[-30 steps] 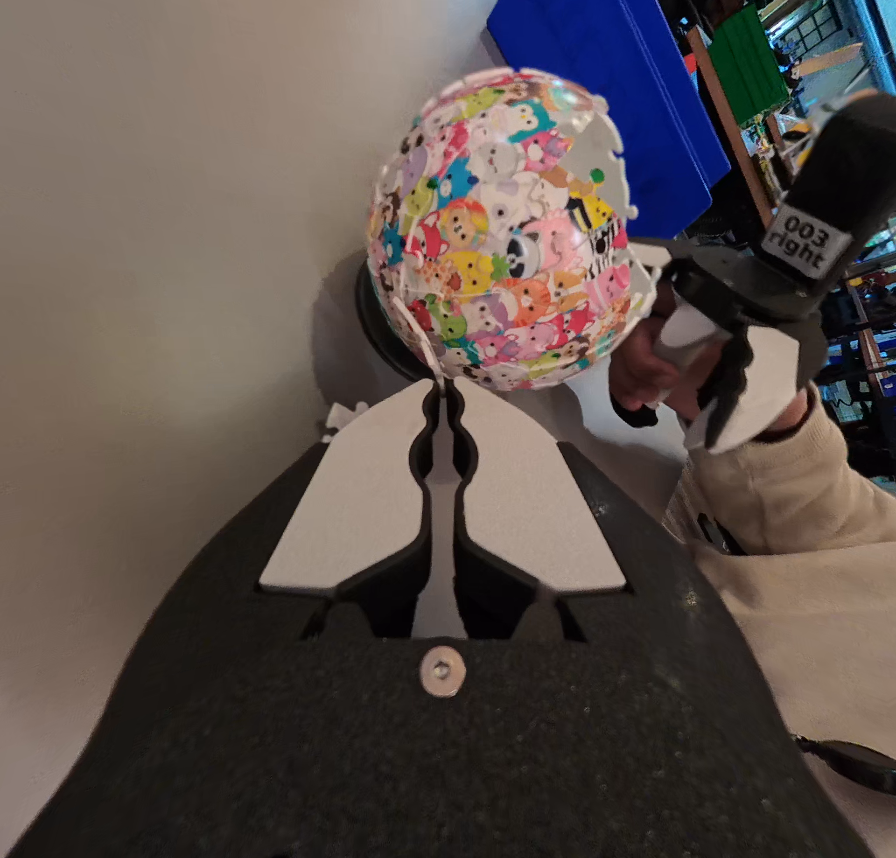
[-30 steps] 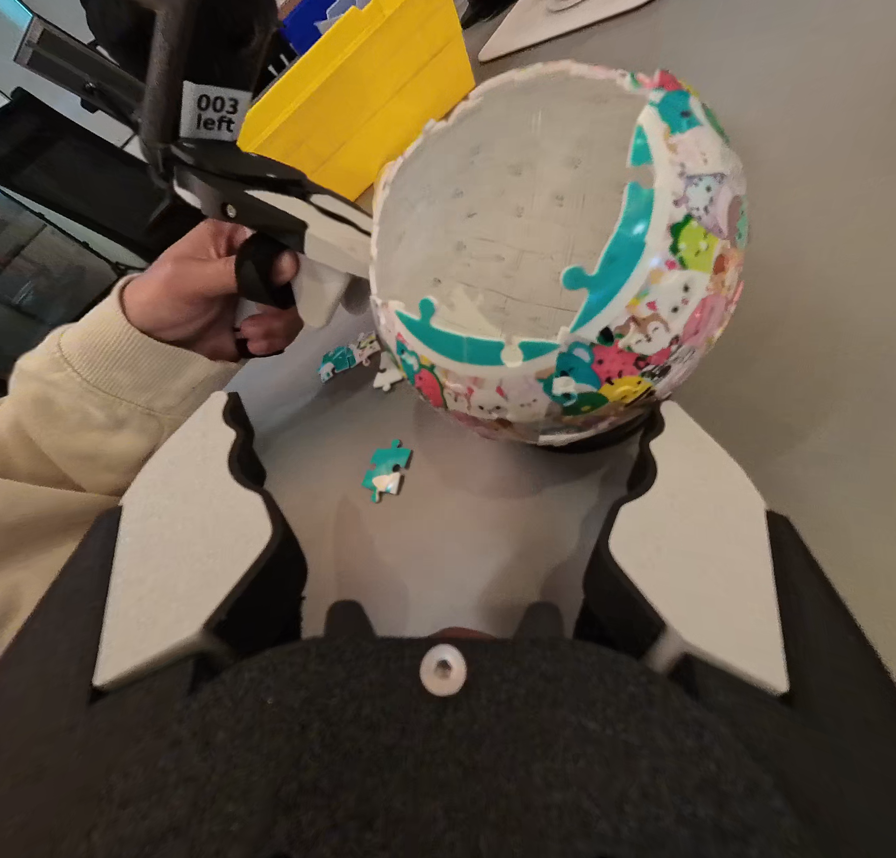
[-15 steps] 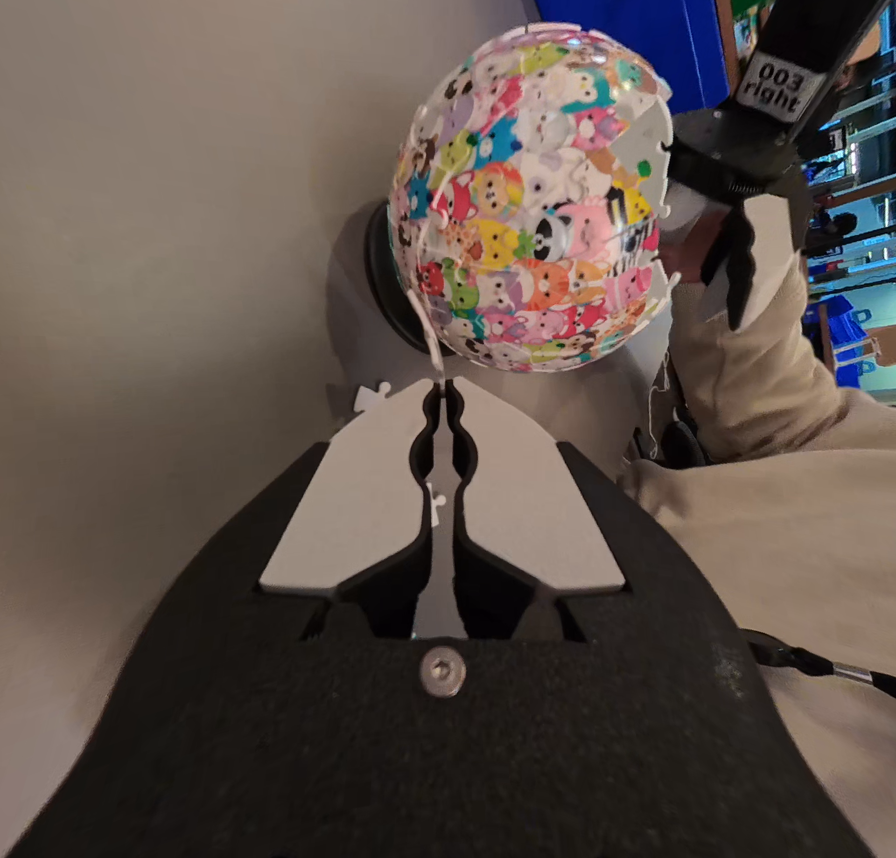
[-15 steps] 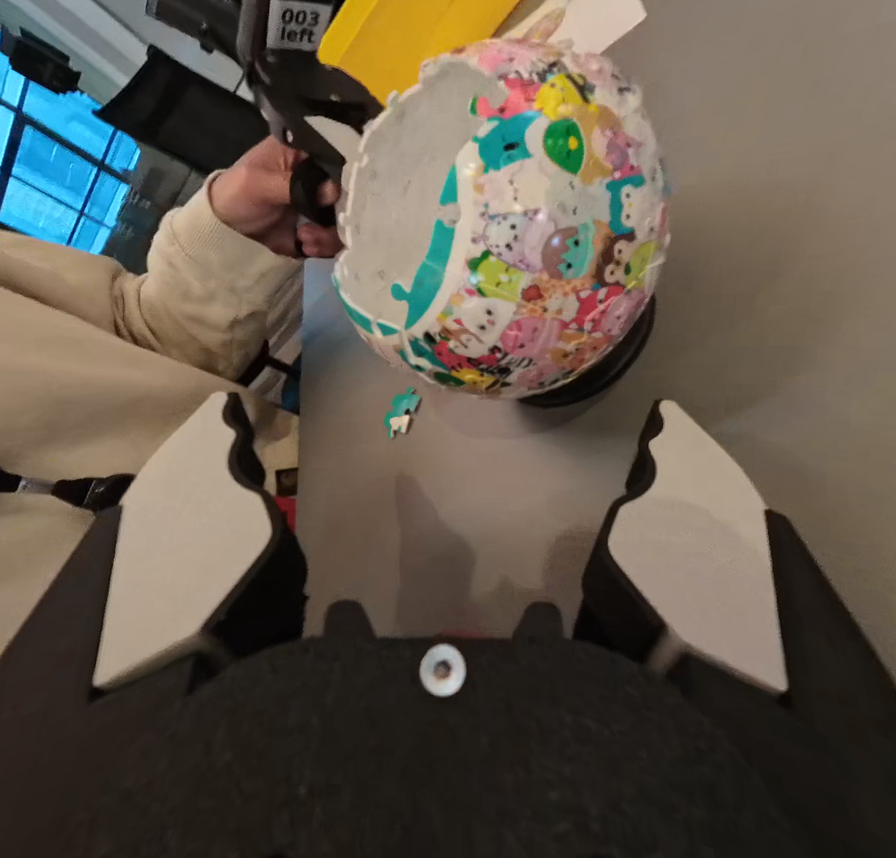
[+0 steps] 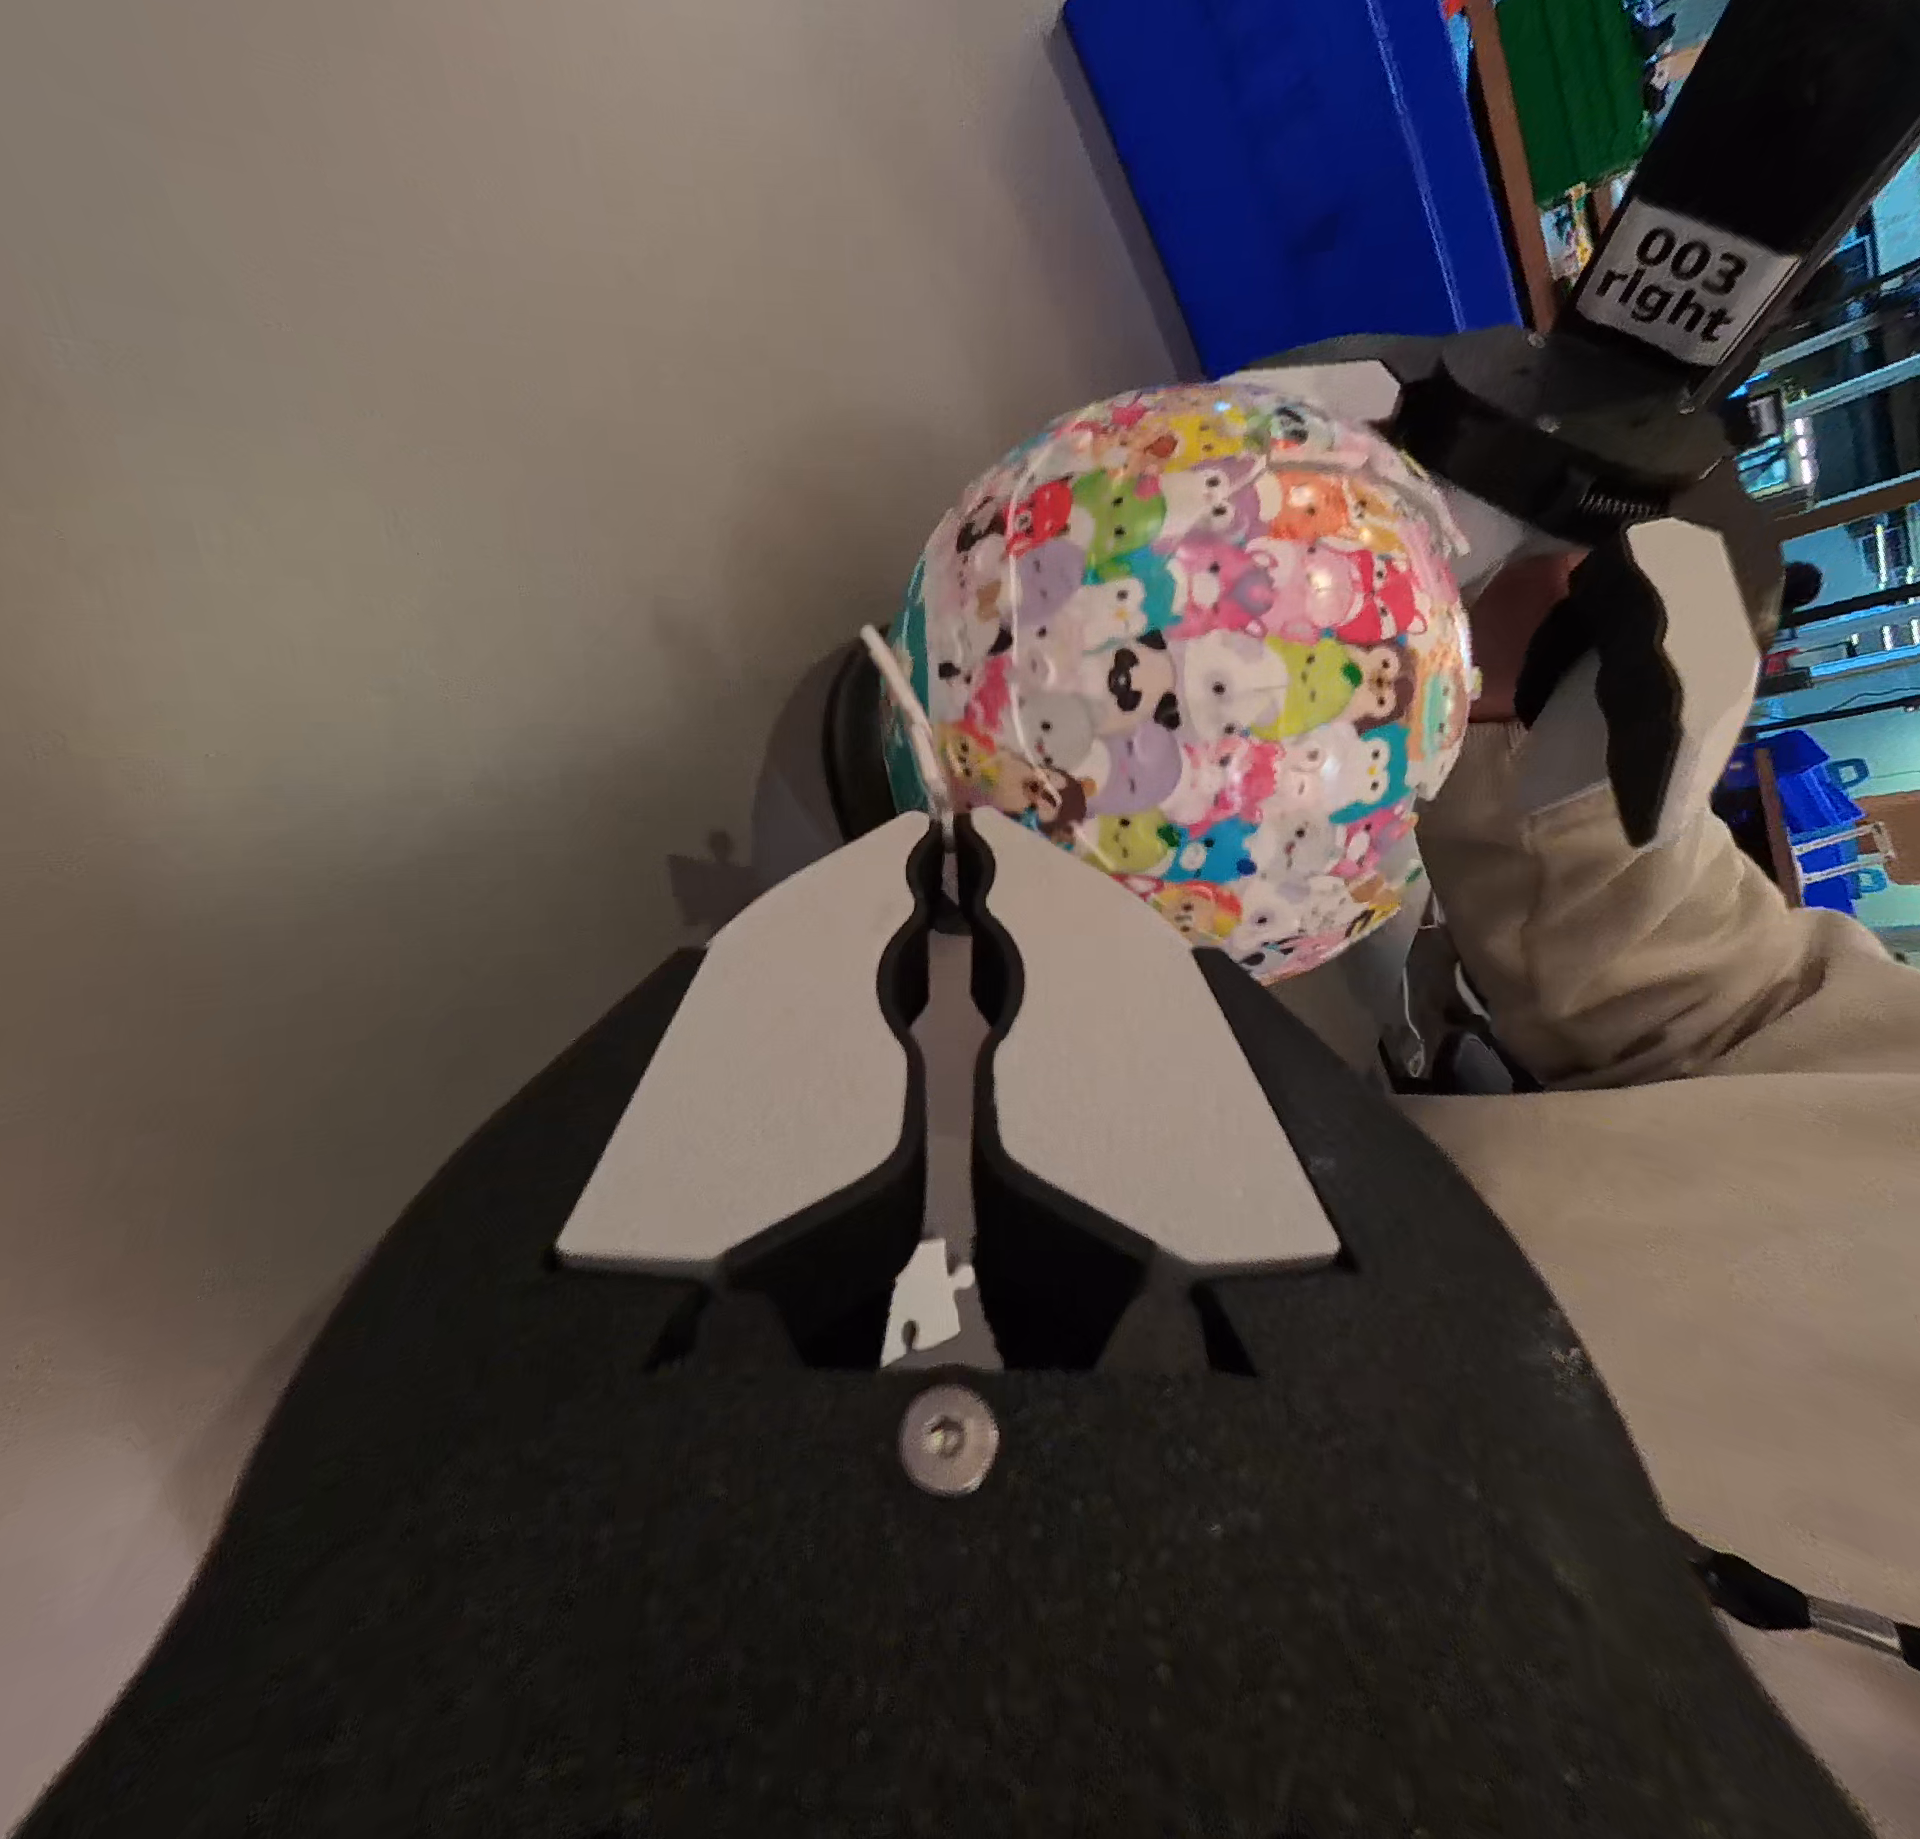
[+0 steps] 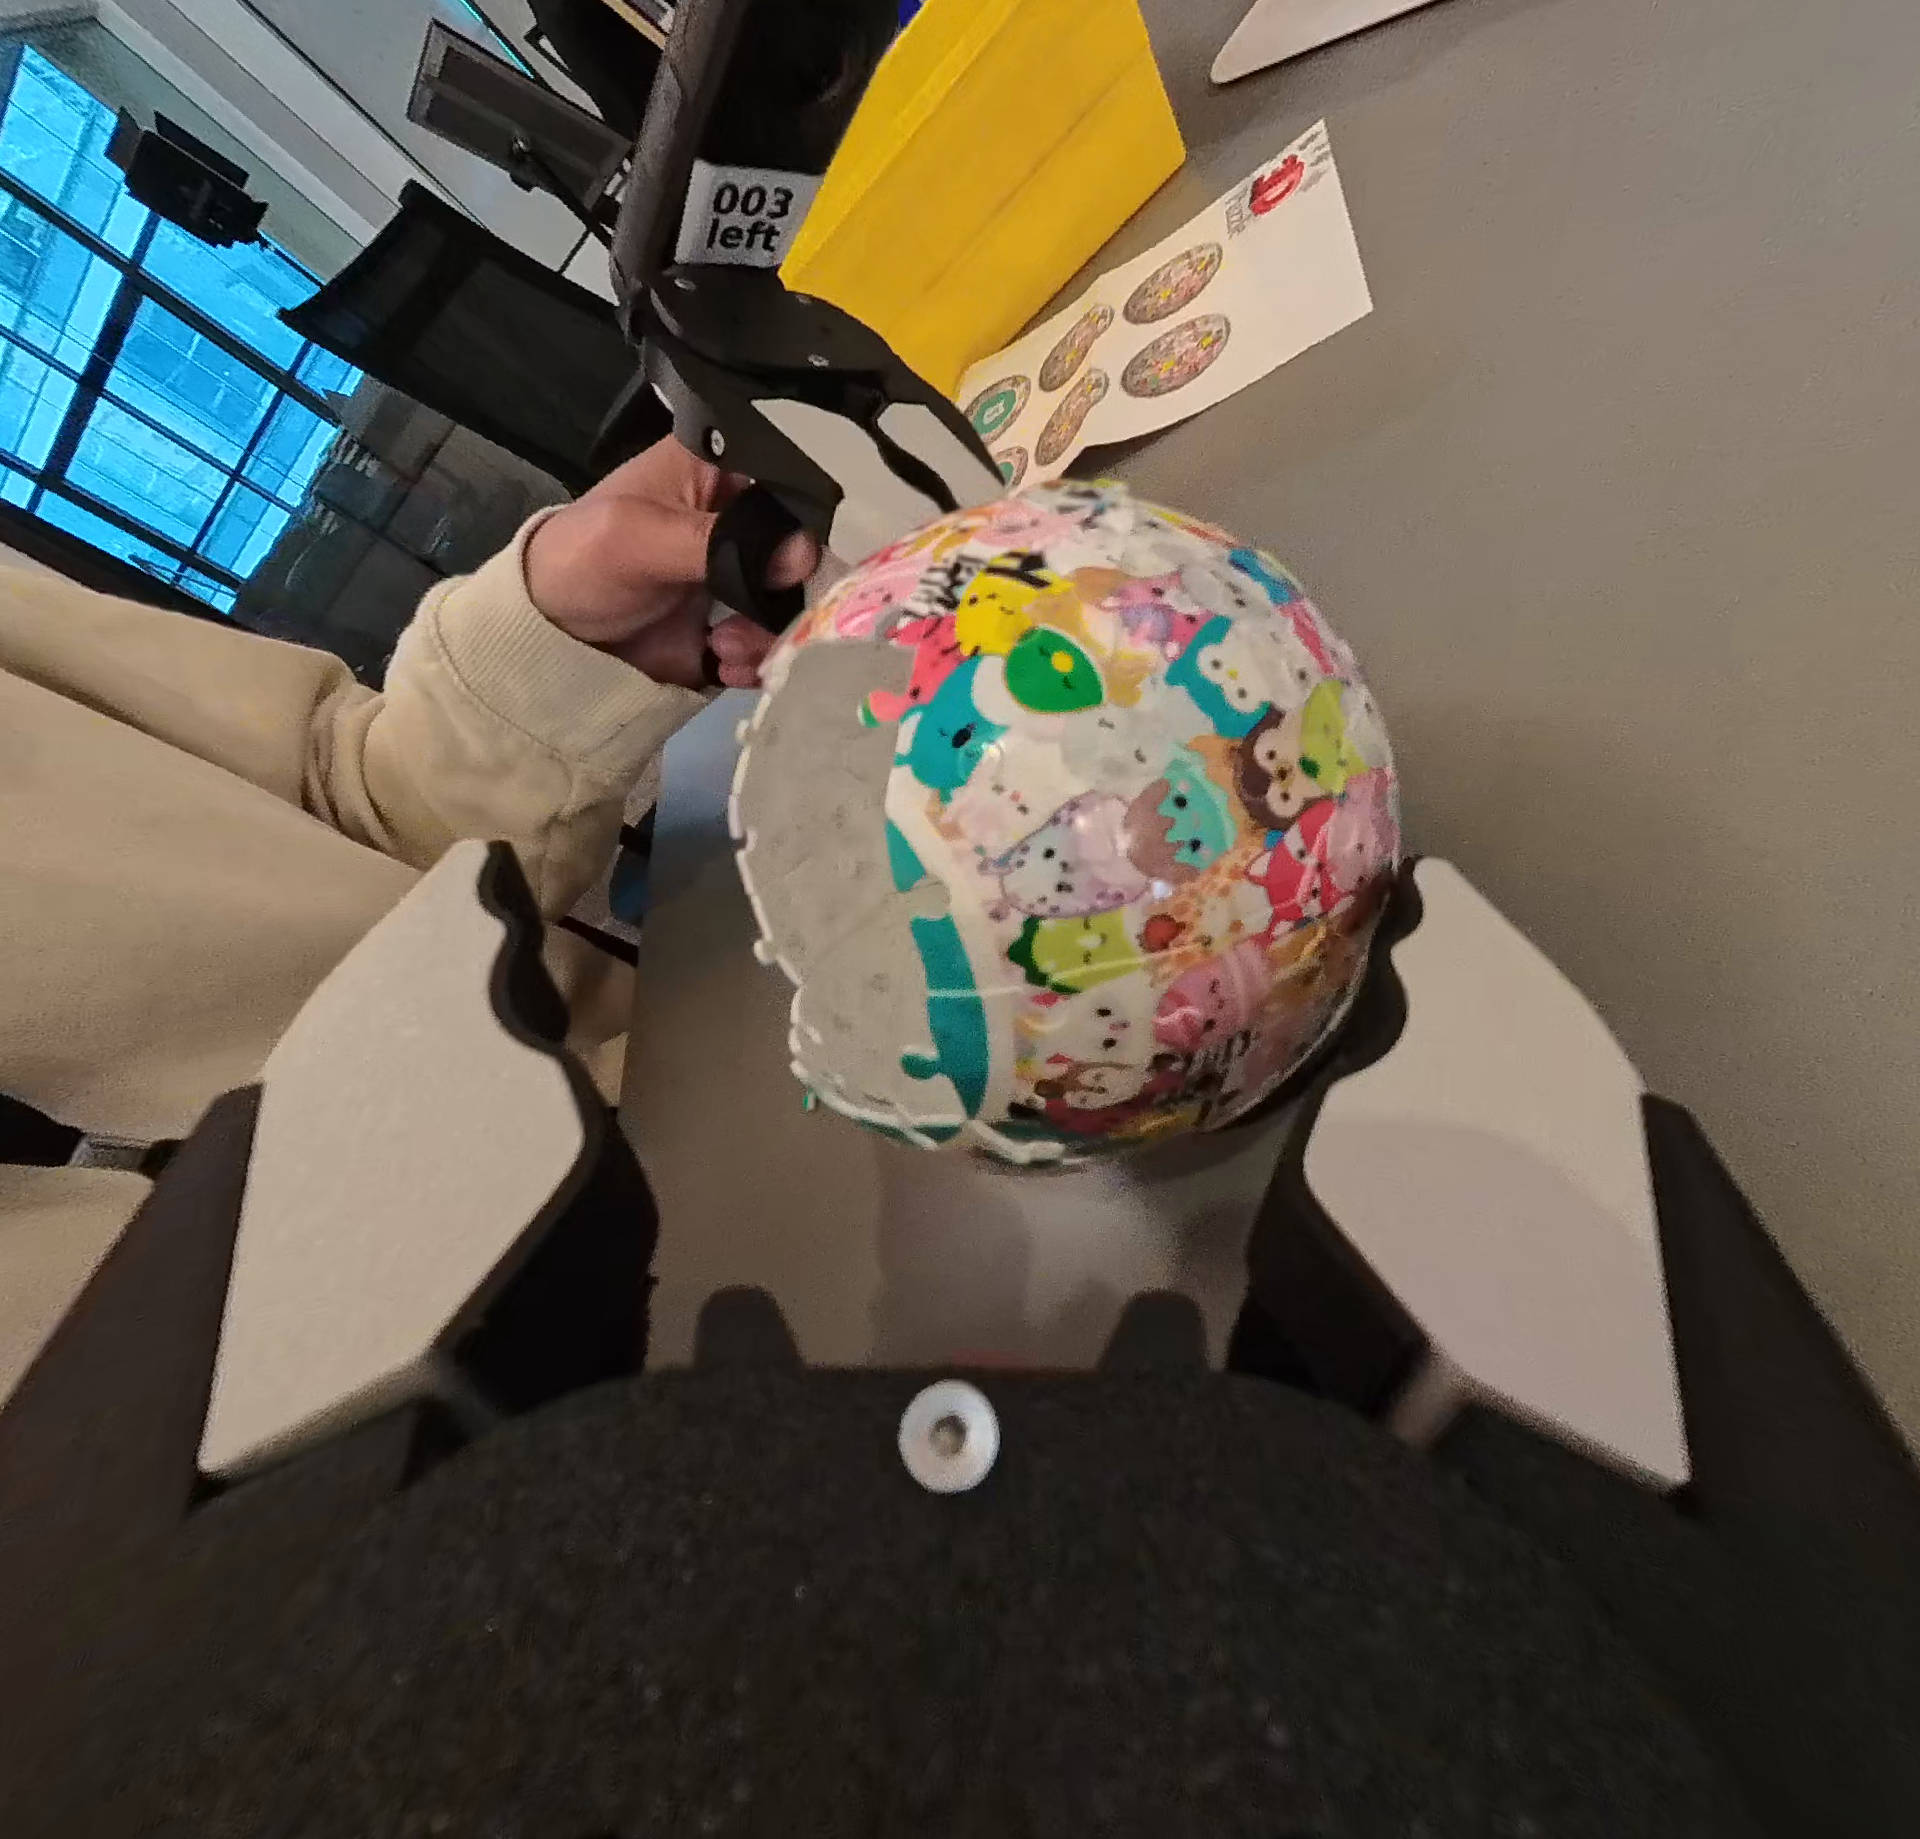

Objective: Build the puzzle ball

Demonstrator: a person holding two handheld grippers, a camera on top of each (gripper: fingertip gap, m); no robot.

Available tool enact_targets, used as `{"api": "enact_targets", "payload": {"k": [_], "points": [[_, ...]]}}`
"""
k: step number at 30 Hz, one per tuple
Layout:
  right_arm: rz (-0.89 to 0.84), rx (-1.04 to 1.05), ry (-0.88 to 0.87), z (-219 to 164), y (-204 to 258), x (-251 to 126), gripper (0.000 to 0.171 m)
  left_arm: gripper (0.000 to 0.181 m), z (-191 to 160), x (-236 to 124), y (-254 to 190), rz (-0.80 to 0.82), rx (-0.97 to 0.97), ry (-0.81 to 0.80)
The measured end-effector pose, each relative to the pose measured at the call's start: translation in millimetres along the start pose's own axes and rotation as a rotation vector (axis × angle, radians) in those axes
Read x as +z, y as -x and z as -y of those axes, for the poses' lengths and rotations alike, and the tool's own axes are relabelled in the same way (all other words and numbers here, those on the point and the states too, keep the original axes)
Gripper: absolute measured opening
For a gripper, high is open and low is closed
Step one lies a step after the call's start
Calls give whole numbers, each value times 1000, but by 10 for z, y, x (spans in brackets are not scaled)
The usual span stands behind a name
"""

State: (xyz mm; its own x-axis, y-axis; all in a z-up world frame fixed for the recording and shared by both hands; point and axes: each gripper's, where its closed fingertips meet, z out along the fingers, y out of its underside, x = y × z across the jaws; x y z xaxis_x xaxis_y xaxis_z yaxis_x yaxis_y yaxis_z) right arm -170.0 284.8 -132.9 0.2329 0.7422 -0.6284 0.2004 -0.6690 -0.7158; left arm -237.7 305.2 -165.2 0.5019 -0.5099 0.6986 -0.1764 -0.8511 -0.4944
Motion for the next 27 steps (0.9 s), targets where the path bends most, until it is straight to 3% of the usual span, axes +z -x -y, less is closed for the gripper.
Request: {"api": "enact_targets", "payload": {"k": [9, 20, 25, 27], "points": [[29, 77, 69, -267, 8, -32, 144, 1, -108, 27, 46, -37, -20, -6], [49, 29, 9, 62, 15, 43, 145, 1, 18, -79, 2, -16, 11, -80], [-75, -4, -58, 82, -57, -229, 138, 1, -106, -248, 309, 101, 67, -65], [-133, 5, -151, 124, 9, -407, 133, 1, -97, -316, 302, 61, 89, -94]]}}
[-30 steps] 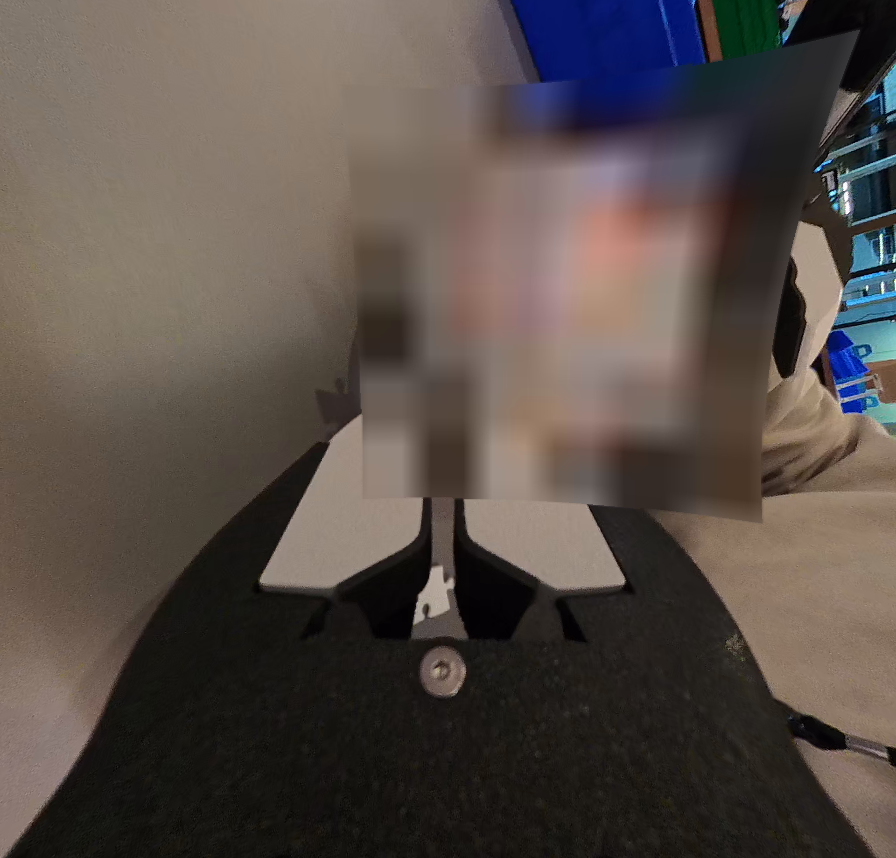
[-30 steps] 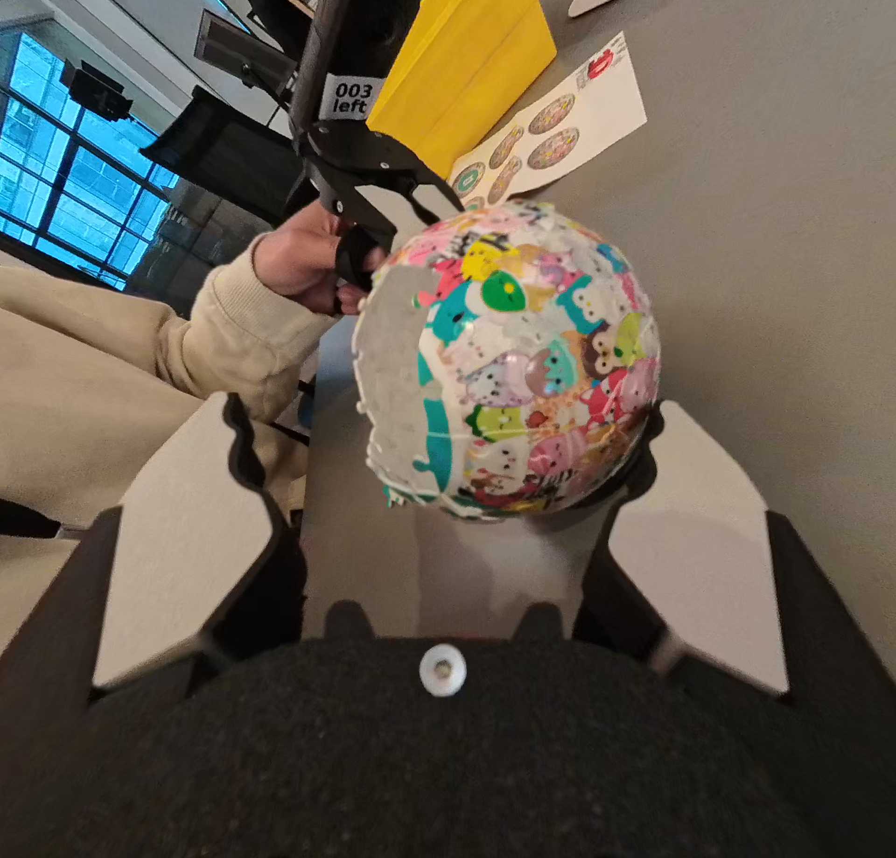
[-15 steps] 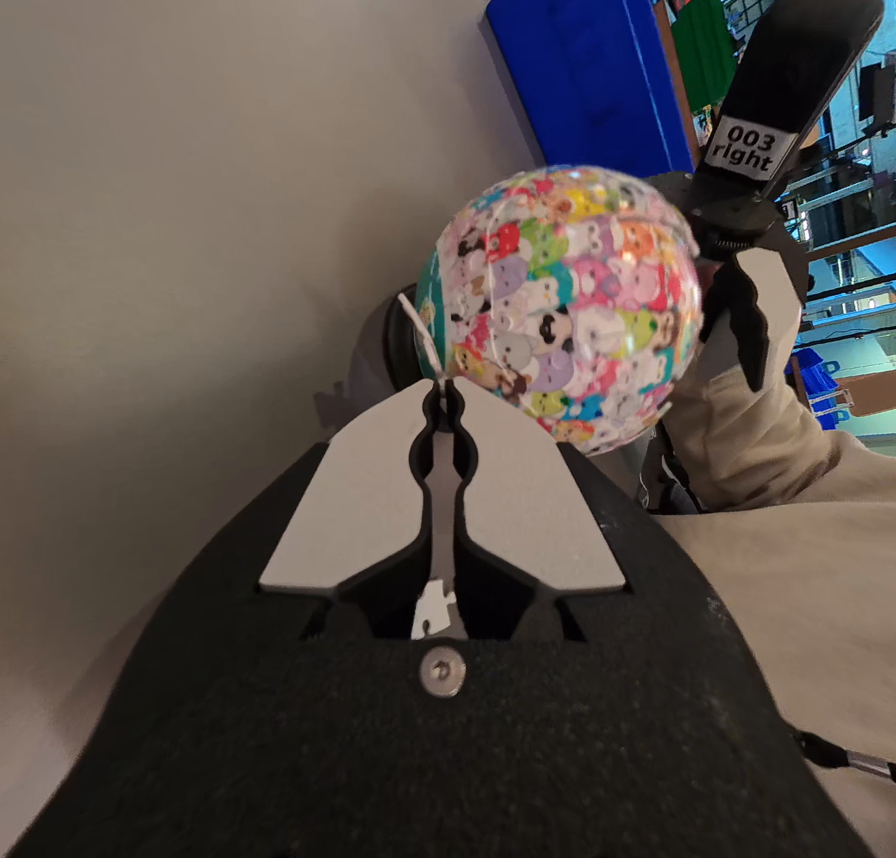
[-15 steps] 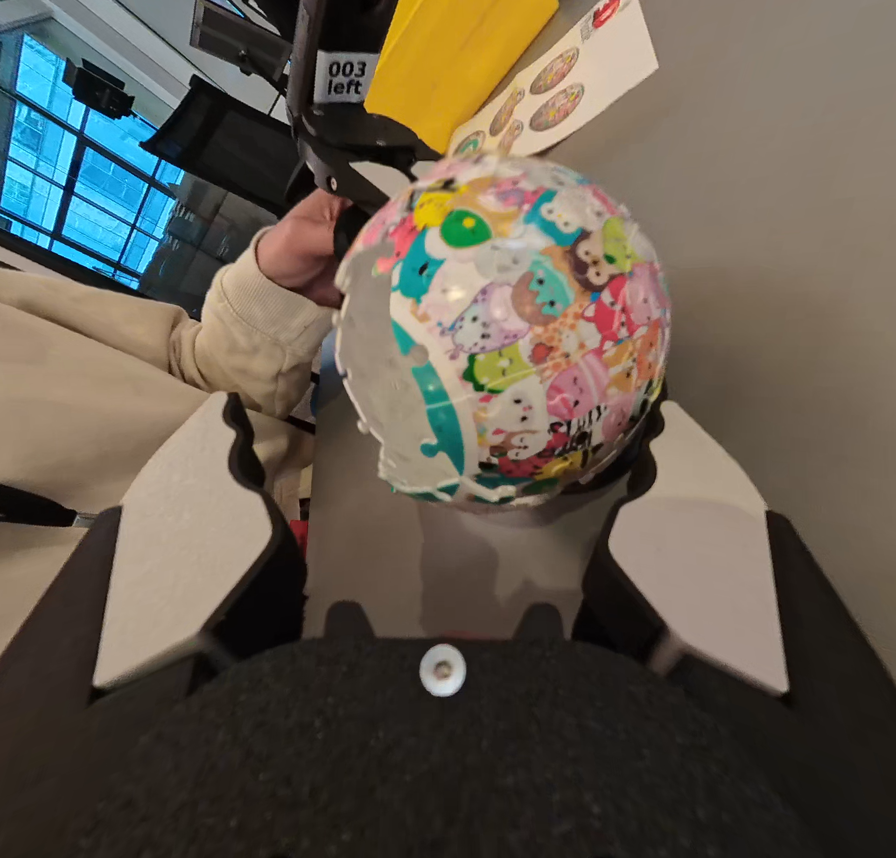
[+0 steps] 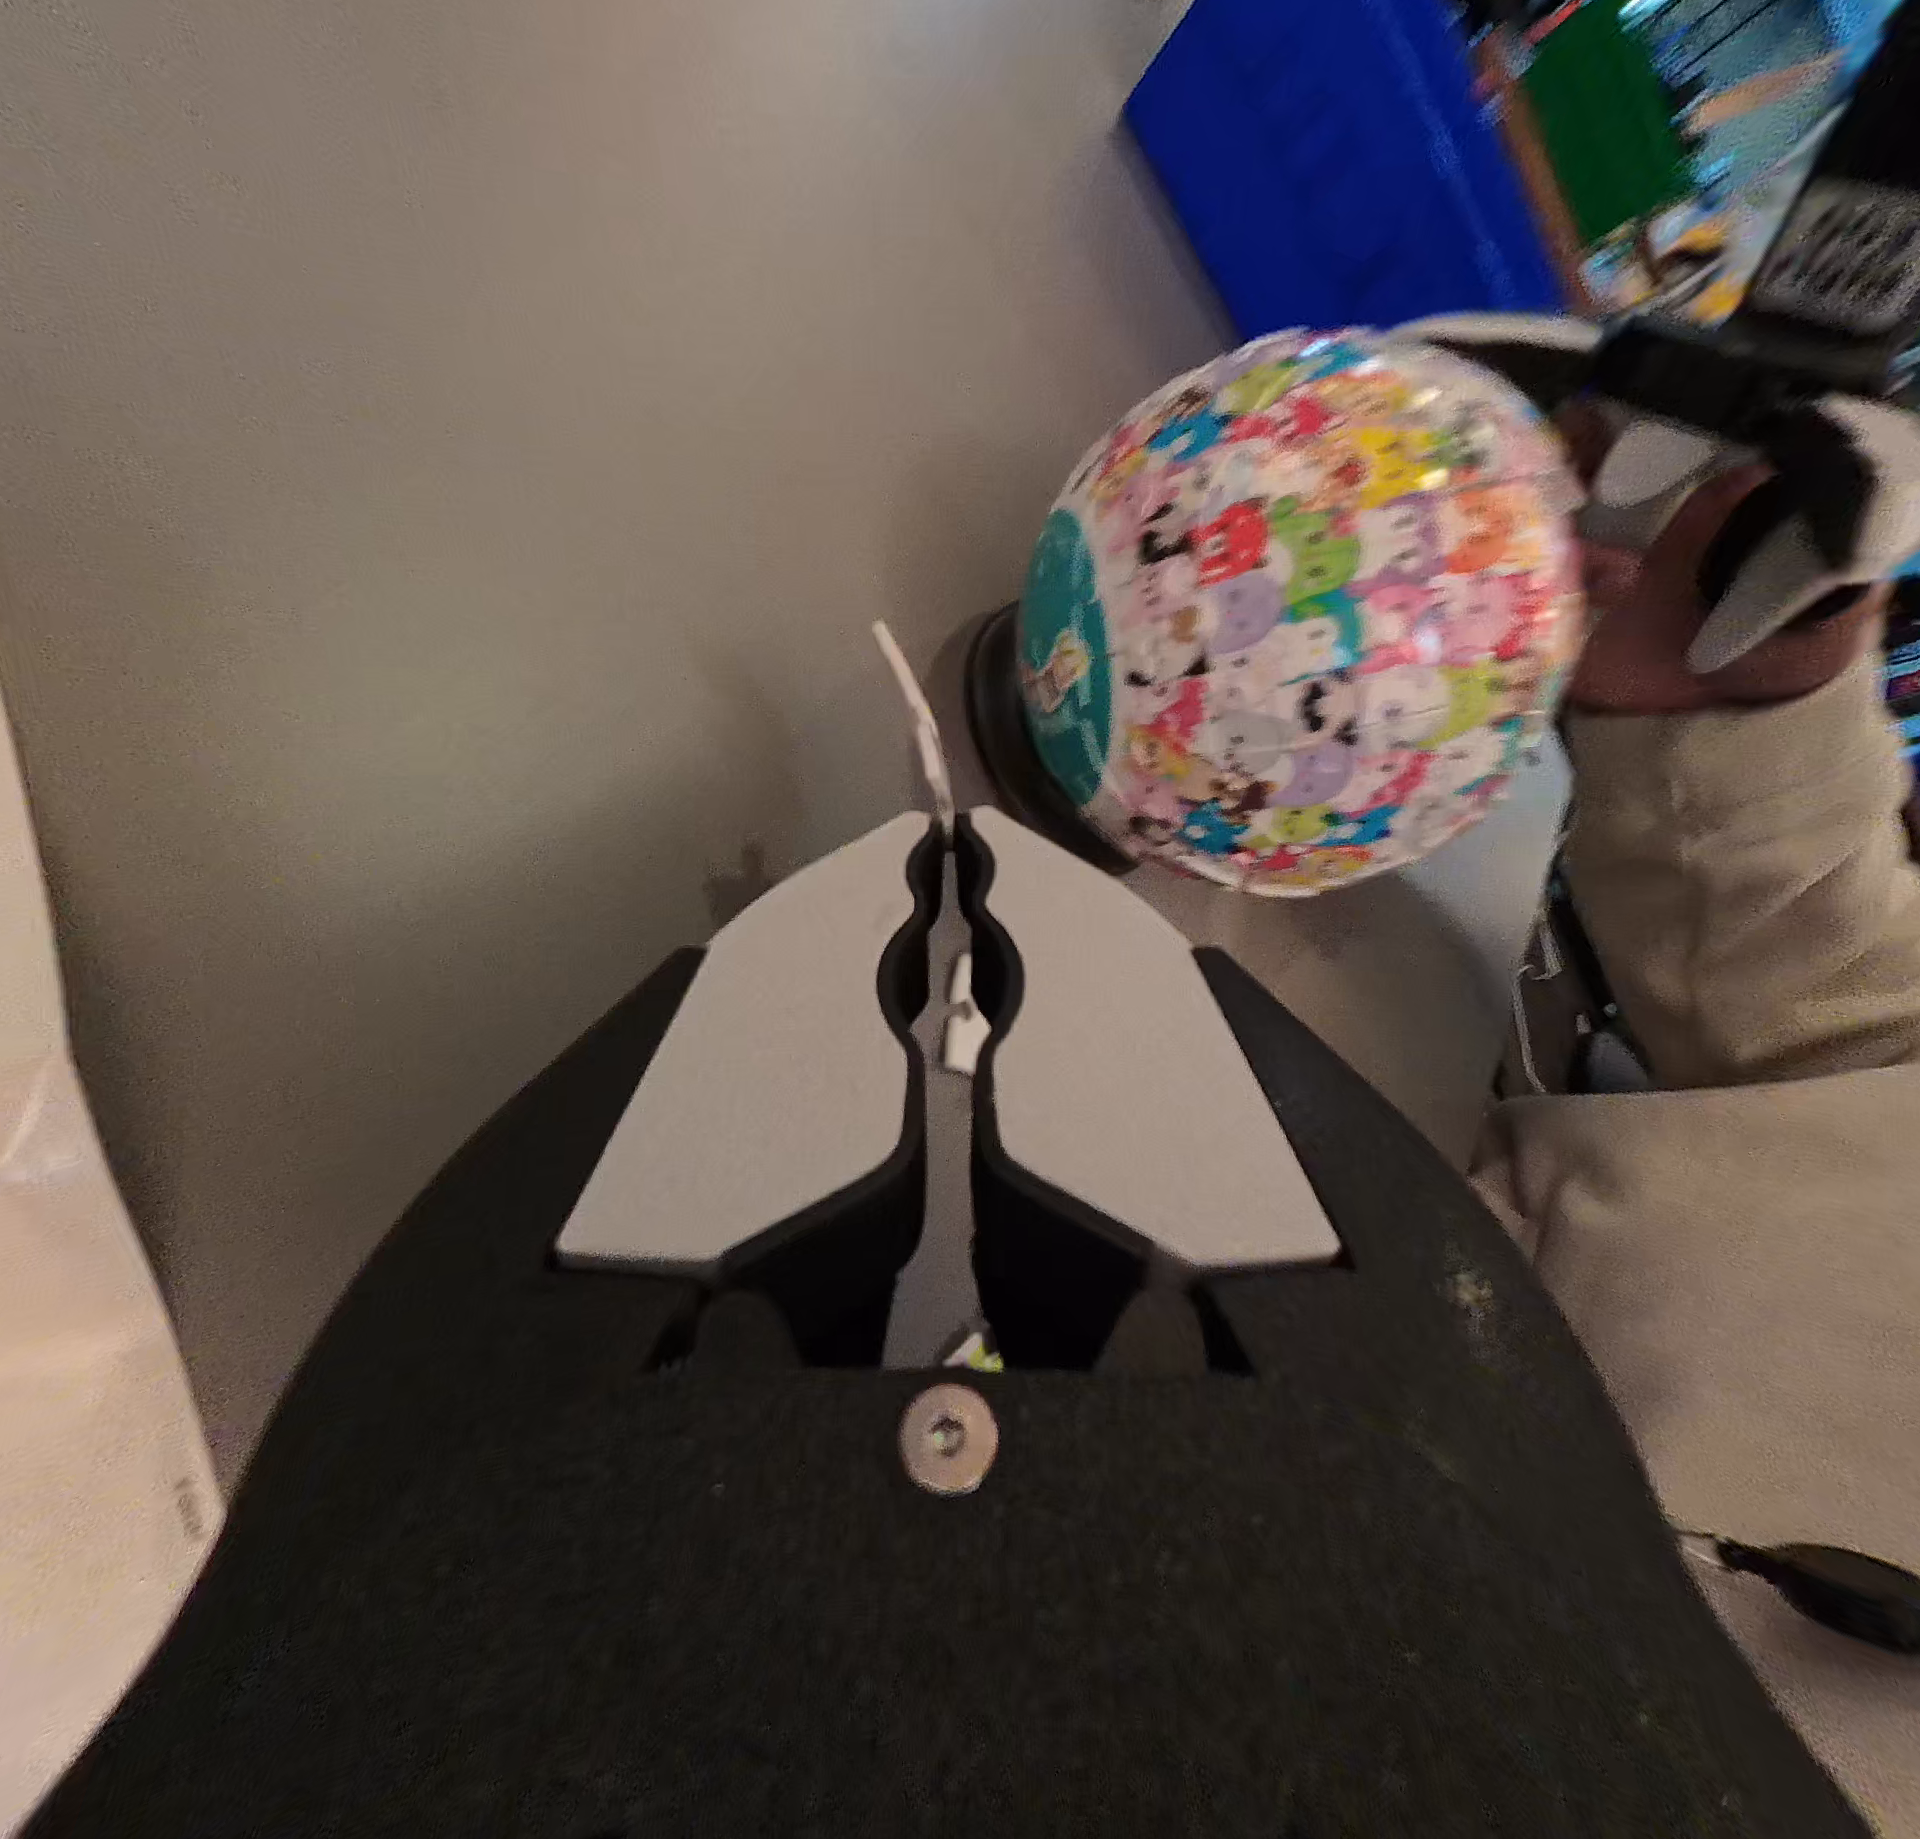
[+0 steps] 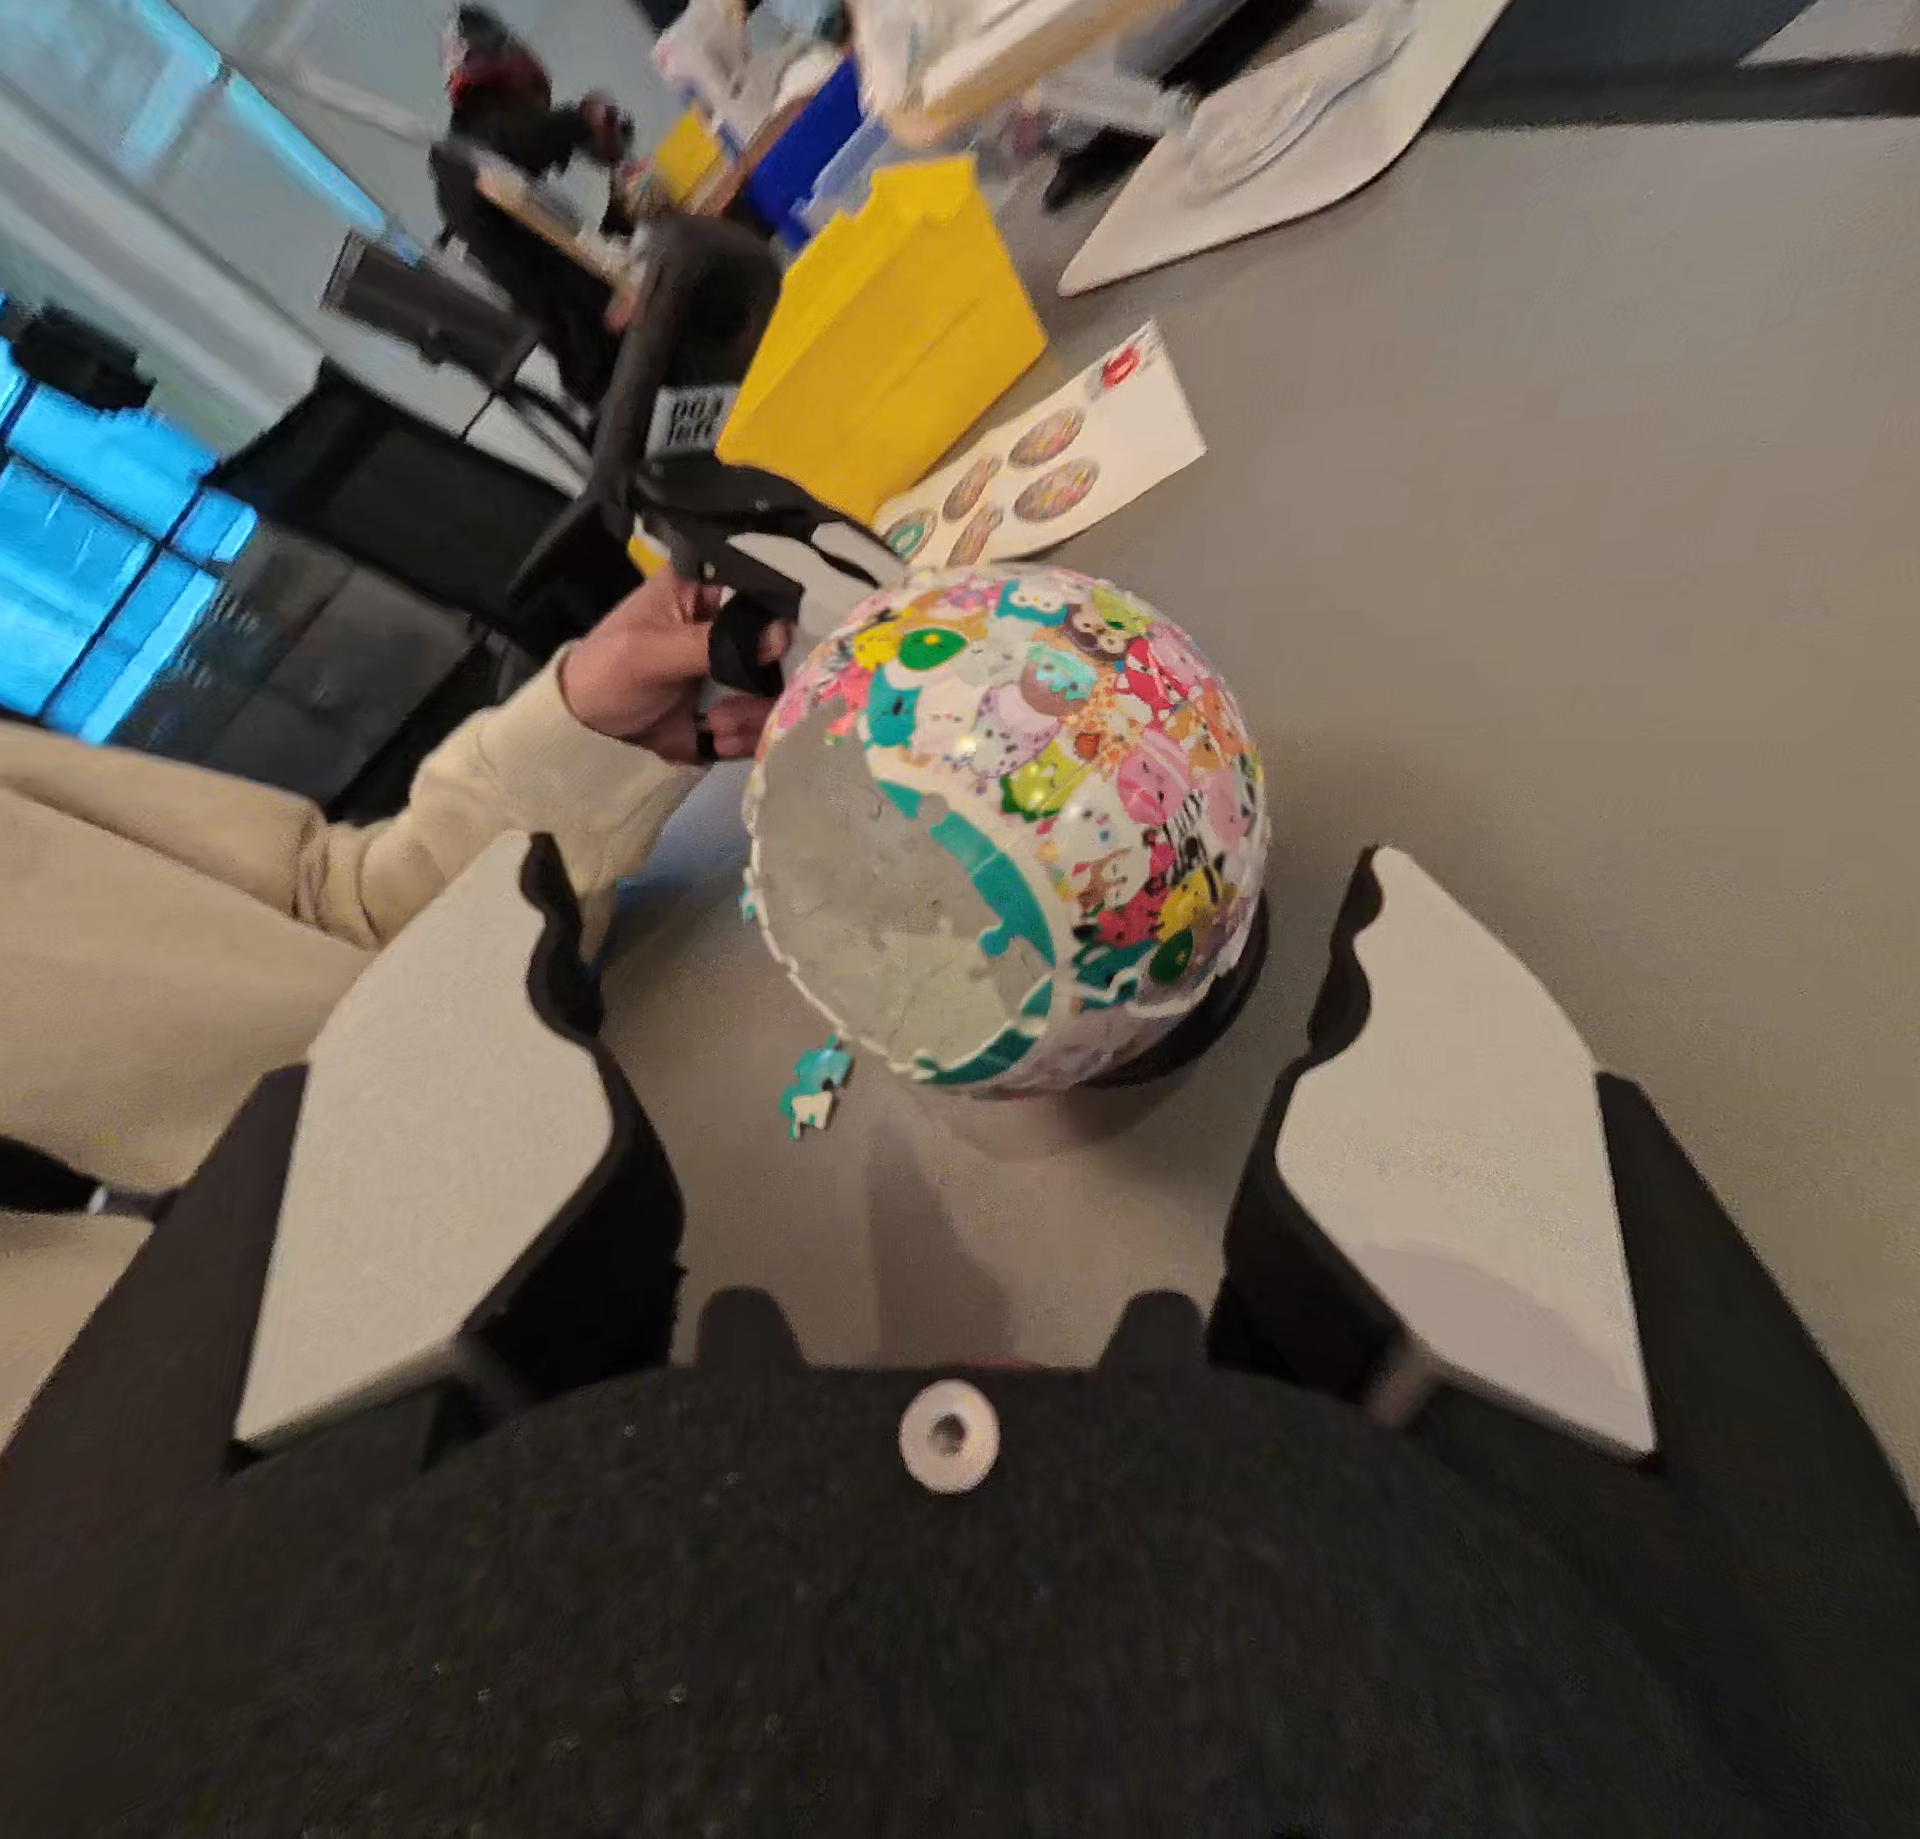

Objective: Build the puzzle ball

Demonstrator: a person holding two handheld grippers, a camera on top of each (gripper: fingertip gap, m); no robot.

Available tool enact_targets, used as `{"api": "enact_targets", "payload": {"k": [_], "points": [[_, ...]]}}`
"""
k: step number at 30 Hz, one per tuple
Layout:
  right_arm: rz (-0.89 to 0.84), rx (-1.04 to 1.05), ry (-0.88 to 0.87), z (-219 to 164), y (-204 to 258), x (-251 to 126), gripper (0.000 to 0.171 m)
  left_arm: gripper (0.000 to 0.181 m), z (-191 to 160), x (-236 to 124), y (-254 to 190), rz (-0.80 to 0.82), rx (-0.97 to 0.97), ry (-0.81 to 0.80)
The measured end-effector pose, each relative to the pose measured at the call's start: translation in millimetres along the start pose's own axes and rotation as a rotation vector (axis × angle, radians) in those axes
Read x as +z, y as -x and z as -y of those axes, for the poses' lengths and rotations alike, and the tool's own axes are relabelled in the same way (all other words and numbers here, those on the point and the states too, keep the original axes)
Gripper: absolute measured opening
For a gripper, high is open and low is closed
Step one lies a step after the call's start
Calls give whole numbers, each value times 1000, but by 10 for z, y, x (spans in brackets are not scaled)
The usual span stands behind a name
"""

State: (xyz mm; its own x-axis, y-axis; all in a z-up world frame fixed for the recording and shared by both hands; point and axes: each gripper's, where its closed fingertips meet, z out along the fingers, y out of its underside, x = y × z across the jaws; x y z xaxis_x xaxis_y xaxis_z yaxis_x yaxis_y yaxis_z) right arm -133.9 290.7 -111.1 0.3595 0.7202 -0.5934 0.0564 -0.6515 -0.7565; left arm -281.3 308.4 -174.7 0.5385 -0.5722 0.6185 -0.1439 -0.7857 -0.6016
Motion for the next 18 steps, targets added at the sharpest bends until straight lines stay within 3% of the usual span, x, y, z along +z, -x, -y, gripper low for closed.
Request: {"api": "enact_targets", "payload": {"k": [2, 5, 7, 11, 18], "points": [[-61, 43, -128, 82, 113, -173, 119, 1, 118, -93, -138, -76, 33, -77], [-13, 108, -369, 191, 574, -322, 100, 1, 306, -207, -466, -189, 148, -156], [52, 162, -452, 165, 882, -261, 102, 1, 428, -251, -674, -266, 192, -180], [119, 315, -545, 175, 1122, -30, 125, 1, 563, -212, -911, -360, 225, -119], [75, 469, -535, 279, 836, 248, 137, 1, 655, 57, -971, -398, 282, -8]]}}
